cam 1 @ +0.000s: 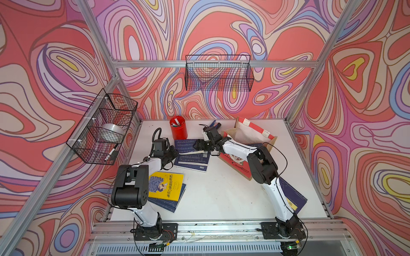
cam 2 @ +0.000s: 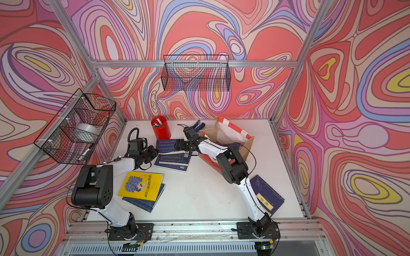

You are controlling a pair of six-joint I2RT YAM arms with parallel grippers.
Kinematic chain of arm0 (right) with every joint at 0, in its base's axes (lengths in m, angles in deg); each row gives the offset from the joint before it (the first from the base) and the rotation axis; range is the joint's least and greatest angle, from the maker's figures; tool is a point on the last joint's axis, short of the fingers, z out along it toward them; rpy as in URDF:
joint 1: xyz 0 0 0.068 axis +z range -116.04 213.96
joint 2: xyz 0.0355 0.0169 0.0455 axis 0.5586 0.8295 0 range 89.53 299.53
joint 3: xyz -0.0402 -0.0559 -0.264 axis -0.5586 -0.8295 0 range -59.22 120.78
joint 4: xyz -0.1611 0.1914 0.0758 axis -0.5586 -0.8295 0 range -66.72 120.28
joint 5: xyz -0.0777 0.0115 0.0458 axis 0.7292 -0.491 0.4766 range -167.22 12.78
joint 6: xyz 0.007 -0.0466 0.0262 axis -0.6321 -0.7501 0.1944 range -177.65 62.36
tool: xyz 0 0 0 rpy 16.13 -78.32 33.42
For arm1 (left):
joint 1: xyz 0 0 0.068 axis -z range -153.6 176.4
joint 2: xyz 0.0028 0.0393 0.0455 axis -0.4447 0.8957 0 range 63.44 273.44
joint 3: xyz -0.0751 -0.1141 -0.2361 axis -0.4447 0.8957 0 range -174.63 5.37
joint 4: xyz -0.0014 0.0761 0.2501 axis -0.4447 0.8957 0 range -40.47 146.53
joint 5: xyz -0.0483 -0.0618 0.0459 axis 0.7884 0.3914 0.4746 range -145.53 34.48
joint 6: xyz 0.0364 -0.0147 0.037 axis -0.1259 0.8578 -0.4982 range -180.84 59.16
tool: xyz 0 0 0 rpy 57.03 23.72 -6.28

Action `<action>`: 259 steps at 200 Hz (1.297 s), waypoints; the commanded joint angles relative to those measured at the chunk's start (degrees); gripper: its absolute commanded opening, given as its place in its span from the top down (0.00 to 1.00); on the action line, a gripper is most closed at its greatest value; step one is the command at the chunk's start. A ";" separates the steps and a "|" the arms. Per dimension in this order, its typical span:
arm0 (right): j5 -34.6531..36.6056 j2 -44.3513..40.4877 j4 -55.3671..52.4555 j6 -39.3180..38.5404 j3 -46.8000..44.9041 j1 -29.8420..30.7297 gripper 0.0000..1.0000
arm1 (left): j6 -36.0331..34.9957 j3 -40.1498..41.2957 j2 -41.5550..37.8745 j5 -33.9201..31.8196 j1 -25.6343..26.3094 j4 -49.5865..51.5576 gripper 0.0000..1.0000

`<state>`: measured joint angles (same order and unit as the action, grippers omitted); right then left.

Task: Put the books into the canvas bag
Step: Pick up the book from the book.

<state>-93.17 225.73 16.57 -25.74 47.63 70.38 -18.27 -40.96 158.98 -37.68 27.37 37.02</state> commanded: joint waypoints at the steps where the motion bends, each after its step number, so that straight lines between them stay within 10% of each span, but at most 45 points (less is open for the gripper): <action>1: -1.85 -0.55 -1.67 -1.18 -0.36 0.54 0.19 | 0.33 0.59 -1.62 2.03 -0.36 -2.76 1.00; 89: -0.40 -13.95 -2.04 -4.14 -7.86 0.58 0.12 | -2.47 -0.21 -15.42 5.10 -0.36 2.32 1.00; 158: -11.20 -31.19 1.83 -11.49 -20.52 -0.03 0.04 | -13.35 -16.29 -23.24 14.61 -0.45 27.12 1.00; 259: 44.89 -37.18 15.53 -41.33 -28.13 22.38 0.02 | -3.17 -28.22 -24.29 15.64 -0.47 43.10 1.00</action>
<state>-66.59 185.99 27.17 -59.05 18.54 91.60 -23.06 -66.22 135.64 -23.76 27.11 75.05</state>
